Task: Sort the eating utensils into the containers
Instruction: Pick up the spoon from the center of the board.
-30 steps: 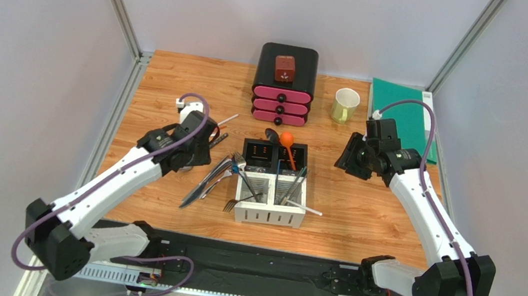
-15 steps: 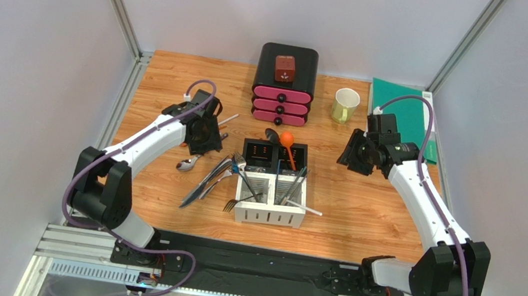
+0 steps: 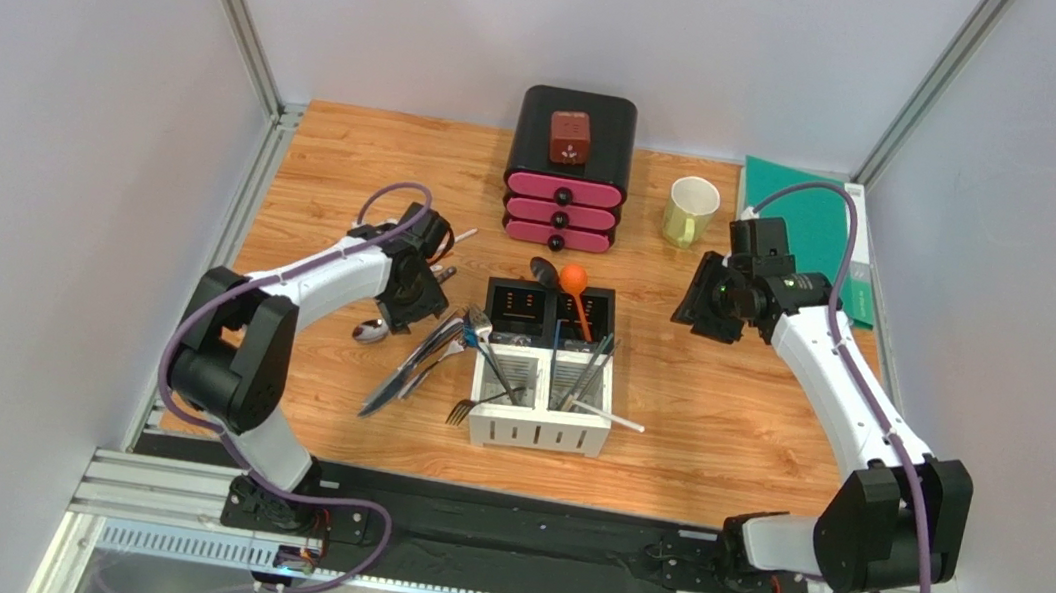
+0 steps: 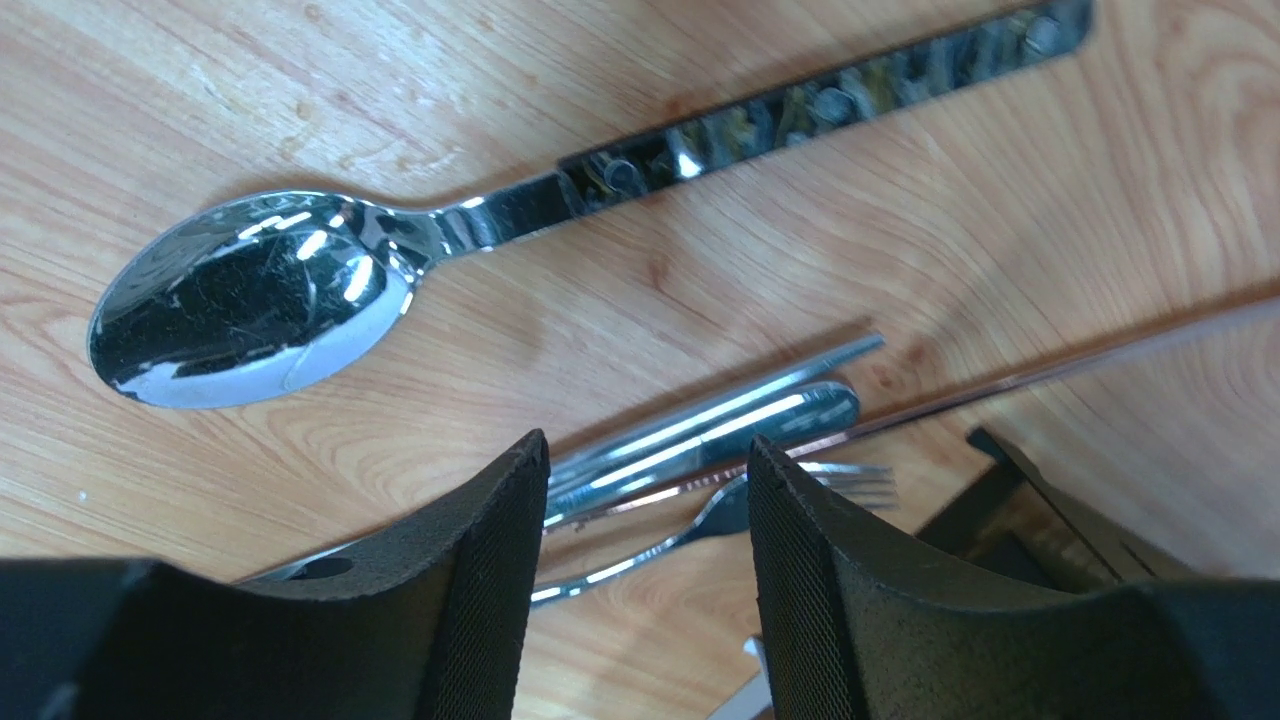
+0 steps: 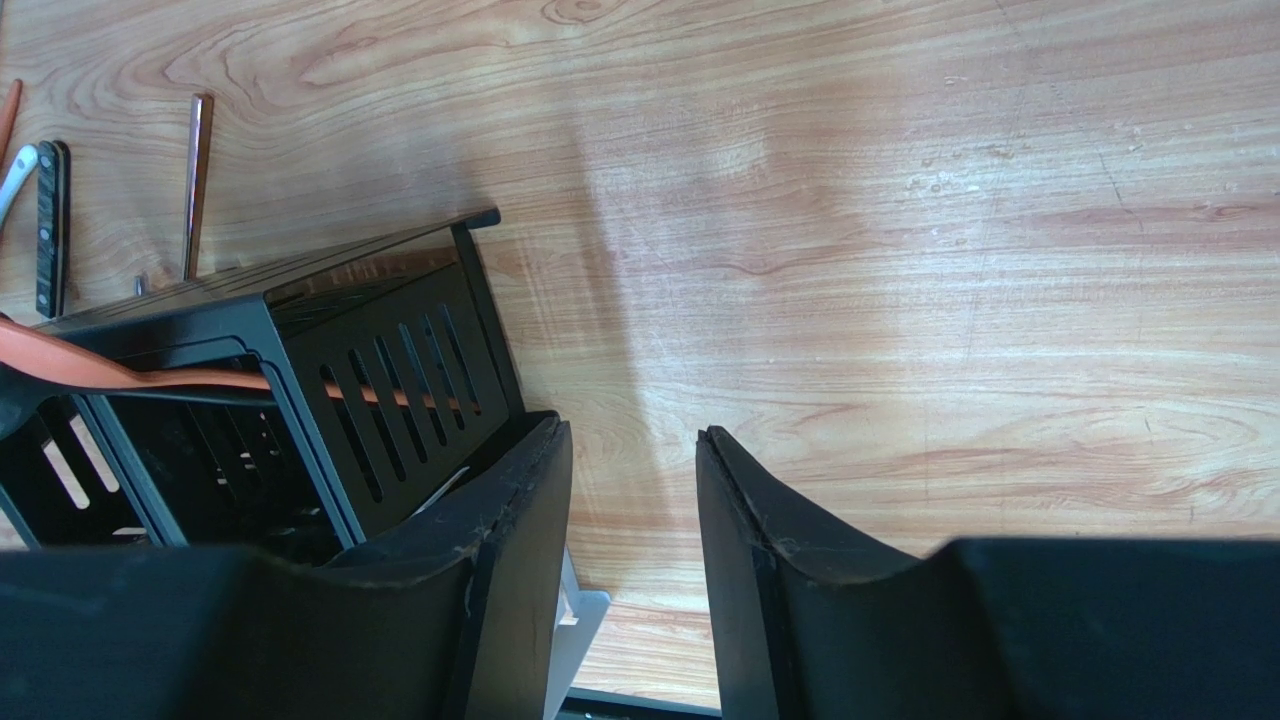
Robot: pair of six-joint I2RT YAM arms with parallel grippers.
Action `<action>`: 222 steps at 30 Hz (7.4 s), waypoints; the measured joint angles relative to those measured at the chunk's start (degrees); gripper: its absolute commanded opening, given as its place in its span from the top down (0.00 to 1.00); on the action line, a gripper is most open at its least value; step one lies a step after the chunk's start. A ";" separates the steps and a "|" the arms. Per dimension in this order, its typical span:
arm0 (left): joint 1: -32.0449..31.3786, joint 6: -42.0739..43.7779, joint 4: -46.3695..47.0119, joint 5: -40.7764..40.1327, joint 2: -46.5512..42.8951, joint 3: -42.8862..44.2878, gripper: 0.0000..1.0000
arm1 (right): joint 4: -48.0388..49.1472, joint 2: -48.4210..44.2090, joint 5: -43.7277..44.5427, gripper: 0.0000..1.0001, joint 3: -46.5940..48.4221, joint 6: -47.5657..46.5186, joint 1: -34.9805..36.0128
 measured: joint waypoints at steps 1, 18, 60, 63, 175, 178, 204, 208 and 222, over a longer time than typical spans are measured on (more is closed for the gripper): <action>0.17 -0.70 0.04 -0.28 0.72 0.00 0.43 | -0.15 0.11 0.00 0.59 0.11 -0.07 0.00; 6.75 -3.08 -2.03 -7.10 3.67 0.35 0.45 | -0.42 2.38 -0.44 0.60 0.85 -0.66 0.00; 5.95 -25.62 -6.88 -0.15 6.47 13.03 0.54 | -0.07 5.70 -2.12 0.60 2.89 -0.79 0.00; 6.49 -27.15 -7.06 -0.04 8.04 12.31 0.54 | 0.07 5.68 -2.25 0.60 2.89 -0.76 -0.02; 14.34 -32.54 -20.57 5.18 20.72 20.79 1.00 | 2.40 6.14 -6.21 0.61 0.09 -0.52 -2.25; 14.25 -31.21 -20.26 4.26 17.31 15.78 1.00 | 2.45 6.14 -6.69 0.61 0.09 -0.33 -2.25; 12.07 -15.47 -18.88 -8.46 -5.77 10.69 1.00 | 2.86 4.94 -8.96 0.62 0.04 -0.13 -2.23; 7.65 -7.98 -17.90 -12.48 -13.40 11.65 1.00 | 2.91 4.07 -8.96 0.61 -0.20 0.07 -2.25; 2.03 13.51 -7.34 -9.60 -34.32 11.04 1.00 | 3.82 4.00 -8.96 0.61 -0.24 1.62 -2.25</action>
